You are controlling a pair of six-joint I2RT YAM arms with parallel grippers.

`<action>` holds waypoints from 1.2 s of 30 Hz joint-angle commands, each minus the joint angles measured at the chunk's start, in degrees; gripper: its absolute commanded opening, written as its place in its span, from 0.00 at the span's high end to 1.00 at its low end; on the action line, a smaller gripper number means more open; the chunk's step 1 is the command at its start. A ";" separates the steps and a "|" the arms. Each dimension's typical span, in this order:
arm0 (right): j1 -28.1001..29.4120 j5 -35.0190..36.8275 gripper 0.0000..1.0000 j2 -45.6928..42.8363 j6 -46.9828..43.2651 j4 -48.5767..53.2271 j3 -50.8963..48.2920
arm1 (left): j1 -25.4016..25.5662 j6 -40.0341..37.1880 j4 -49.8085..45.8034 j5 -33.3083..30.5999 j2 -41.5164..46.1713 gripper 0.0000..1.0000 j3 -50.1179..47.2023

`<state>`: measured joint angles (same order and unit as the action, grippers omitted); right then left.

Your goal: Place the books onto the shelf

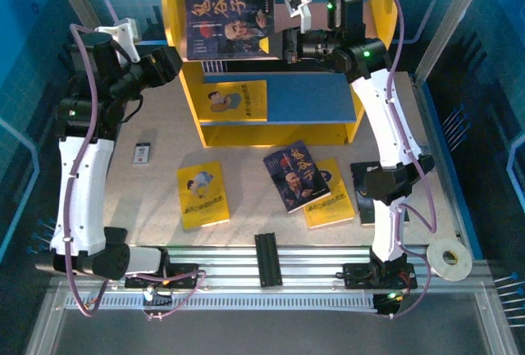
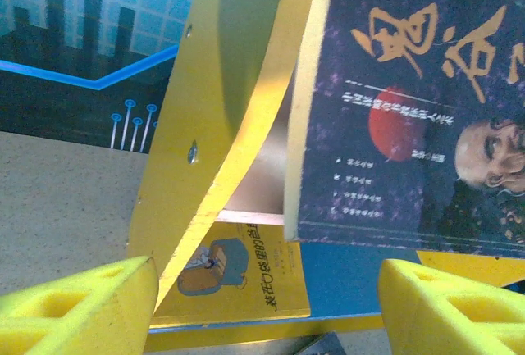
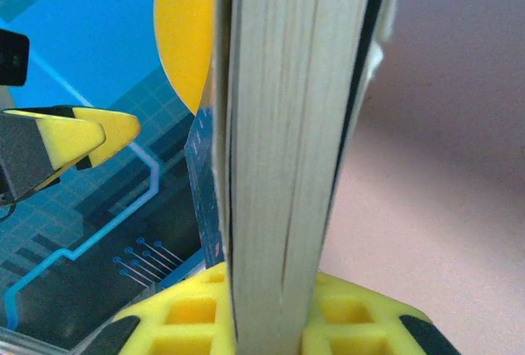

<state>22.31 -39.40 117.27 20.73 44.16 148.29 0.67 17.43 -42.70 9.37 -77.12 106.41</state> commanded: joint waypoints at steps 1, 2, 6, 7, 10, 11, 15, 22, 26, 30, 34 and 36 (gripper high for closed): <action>0.97 -1.41 0.93 0.57 0.69 -4.38 2.79 | -0.84 -0.89 3.47 3.82 -0.96 0.28 0.55; 1.05 -1.47 0.93 0.91 1.03 -4.89 2.86 | -0.91 -0.78 3.71 4.08 -1.33 0.28 0.63; 1.15 -1.62 0.92 1.88 2.15 -6.34 2.93 | -1.10 -0.62 4.52 5.11 -2.30 0.28 0.55; 1.16 -1.64 0.92 2.07 2.45 -6.73 2.94 | -1.11 -0.56 4.74 5.43 -2.55 0.28 0.55; 1.12 -1.70 0.91 2.59 3.21 -7.80 2.97 | -1.19 -0.73 5.45 5.90 -2.94 0.28 0.29; 1.12 -1.73 0.91 2.77 3.55 -8.13 2.96 | -1.20 -0.80 5.61 6.01 -3.07 0.28 0.23; 1.12 -1.99 0.90 3.61 4.49 -9.48 3.30 | -1.24 -0.93 5.88 6.21 -3.69 0.28 0.30; 1.16 -2.47 0.88 5.75 5.17 -10.06 5.79 | -1.22 -0.99 7.39 6.94 -5.14 0.29 -0.21; 1.15 -2.67 0.87 6.38 5.55 -10.41 6.05 | -1.19 -0.59 8.19 7.18 -5.42 0.29 -0.83; 1.03 -2.69 0.83 6.81 5.73 -10.76 6.01 | -1.19 -0.40 8.58 7.25 -5.21 0.29 -1.21; 0.92 -2.40 0.76 7.00 5.99 -11.11 6.01 | -1.21 -0.61 8.68 7.18 -4.87 0.29 -1.38; 0.81 -1.96 0.72 7.08 6.08 -11.19 5.96 | -1.19 -0.68 8.64 7.16 -4.68 0.29 -1.45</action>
<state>22.87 -40.51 123.57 26.68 36.67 152.05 0.14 17.43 -35.59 15.14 -82.56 105.56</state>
